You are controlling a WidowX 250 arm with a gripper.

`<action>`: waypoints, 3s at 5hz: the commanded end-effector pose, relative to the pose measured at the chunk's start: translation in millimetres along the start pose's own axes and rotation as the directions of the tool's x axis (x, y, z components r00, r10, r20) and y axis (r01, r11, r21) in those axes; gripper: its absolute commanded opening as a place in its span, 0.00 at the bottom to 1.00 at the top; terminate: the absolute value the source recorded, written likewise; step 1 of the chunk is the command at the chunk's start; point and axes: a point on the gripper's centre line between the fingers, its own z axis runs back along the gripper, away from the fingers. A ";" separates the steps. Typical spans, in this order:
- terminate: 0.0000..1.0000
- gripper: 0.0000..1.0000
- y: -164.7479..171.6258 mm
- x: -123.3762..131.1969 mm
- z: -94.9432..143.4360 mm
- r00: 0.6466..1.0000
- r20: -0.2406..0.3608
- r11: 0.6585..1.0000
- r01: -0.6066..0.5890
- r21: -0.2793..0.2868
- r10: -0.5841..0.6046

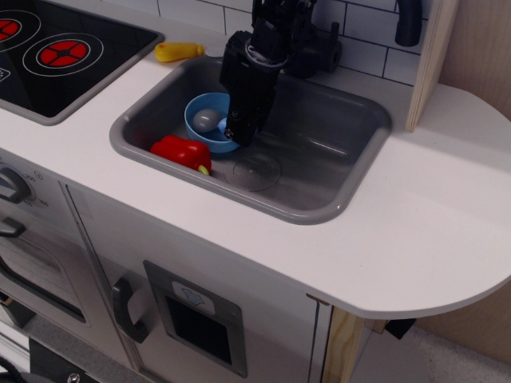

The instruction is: Take spoon out of bowl sink

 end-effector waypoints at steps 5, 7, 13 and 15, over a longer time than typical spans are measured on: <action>0.00 0.00 30.7 -31.3 91.5 0.980 -0.187 0.994 0.051 -0.098 -0.069; 0.00 0.00 30.4 -49.8 63.3 0.989 -0.140 0.994 0.031 -0.105 -0.045; 0.00 1.00 48.9 -87.8 31.1 0.980 -0.163 0.991 0.105 -0.081 -0.117; 0.00 1.00 34.8 -59.8 71.3 0.977 -0.183 0.992 0.093 -0.087 -0.108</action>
